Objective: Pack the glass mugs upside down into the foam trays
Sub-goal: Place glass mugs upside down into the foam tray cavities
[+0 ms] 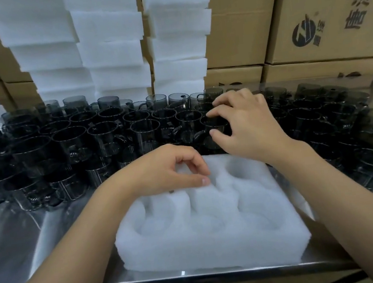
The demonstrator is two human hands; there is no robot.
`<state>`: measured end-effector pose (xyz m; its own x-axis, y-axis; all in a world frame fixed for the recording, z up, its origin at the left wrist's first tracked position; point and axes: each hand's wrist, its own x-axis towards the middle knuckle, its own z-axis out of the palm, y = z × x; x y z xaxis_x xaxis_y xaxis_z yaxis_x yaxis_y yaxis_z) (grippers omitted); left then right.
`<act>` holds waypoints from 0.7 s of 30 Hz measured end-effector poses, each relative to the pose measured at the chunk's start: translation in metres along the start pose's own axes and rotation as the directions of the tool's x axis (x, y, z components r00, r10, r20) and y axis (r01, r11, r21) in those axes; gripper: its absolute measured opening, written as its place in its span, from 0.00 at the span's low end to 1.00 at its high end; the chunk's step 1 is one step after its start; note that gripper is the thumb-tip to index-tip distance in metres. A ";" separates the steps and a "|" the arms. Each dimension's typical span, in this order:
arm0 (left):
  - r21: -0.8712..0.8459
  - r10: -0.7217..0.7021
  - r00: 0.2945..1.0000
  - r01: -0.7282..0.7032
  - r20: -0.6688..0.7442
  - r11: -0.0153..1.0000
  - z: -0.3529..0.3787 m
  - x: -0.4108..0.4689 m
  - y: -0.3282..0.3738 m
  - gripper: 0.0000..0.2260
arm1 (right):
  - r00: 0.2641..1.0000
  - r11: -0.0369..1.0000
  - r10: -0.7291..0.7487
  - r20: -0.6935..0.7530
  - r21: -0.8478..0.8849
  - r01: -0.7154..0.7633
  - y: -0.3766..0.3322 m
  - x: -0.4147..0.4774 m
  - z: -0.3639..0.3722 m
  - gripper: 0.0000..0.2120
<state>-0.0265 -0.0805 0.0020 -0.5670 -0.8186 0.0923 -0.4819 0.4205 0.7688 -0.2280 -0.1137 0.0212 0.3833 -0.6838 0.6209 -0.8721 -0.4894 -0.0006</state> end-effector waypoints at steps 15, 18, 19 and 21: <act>0.025 0.016 1.000 -0.016 0.000 1.000 -0.001 -0.001 0.002 0.05 | 0.981 0.991 -0.011 -0.192 0.131 0.036 -0.001 0.006 -0.016 0.06; 0.003 0.030 1.000 -0.030 0.002 1.000 -0.002 -0.001 0.003 0.05 | 0.948 0.910 0.020 -0.319 0.399 0.115 -0.018 0.009 -0.014 0.05; -0.008 0.030 1.000 -0.030 -0.002 1.000 -0.002 -0.001 0.003 0.05 | 0.941 0.877 0.028 -0.338 0.460 0.139 -0.024 0.008 -0.009 0.04; -0.032 0.025 0.999 -0.026 -0.025 0.999 -0.002 -0.001 0.003 0.07 | 0.940 0.840 0.033 -0.341 0.518 0.159 -0.032 0.004 0.002 0.02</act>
<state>-0.0260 -0.0794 0.0051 -0.5623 -0.8171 0.1271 -0.4451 0.4286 0.7863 -0.1979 -0.1020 0.0220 0.2278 -0.4739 0.8506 -0.5141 -0.8004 -0.3083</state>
